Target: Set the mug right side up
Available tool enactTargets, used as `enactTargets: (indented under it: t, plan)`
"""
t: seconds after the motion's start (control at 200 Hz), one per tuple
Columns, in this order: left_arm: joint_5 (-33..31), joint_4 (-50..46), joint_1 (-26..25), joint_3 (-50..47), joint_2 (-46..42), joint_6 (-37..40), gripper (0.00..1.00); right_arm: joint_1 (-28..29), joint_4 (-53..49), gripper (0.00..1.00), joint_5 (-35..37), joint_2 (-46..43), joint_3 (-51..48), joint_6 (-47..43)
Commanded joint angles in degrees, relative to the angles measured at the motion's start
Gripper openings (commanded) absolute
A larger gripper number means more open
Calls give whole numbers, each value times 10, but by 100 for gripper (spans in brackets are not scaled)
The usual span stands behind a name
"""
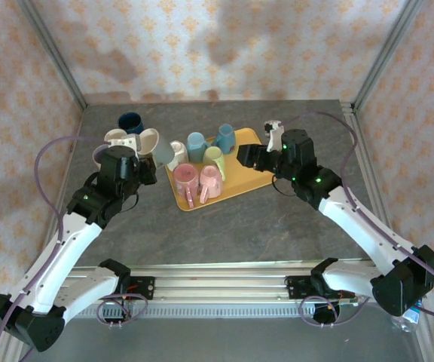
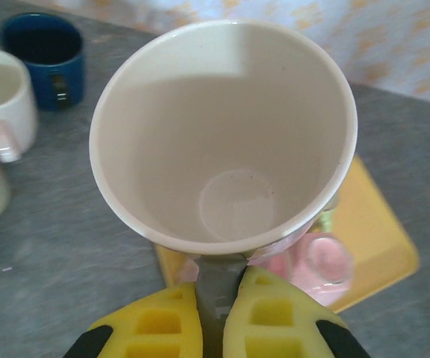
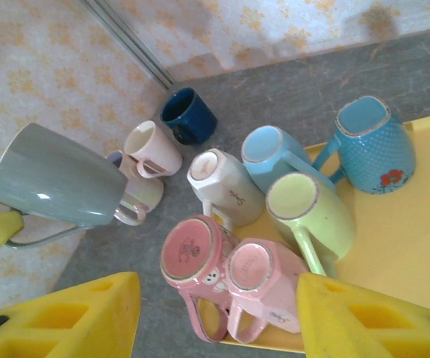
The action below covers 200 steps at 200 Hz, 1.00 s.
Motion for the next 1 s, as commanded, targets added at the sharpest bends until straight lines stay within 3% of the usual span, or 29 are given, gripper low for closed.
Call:
enactTargets:
  t: [0.0,0.28,0.48,0.996]
  plan:
    - [-105,-26,6,4,-20,37,0,-6,-24,57,7,5,14,-23]
    - [-289,-94,11,-19,-17,-10,0,-11,-34,57,12,8,13,-31]
    - [-351,-124,32,-31,-12,-58,0,-14,-51,57,13,37,25,-46]
    - [-260,-49,162,-99,43,-102,0,-20,-60,57,-3,61,33,-59]
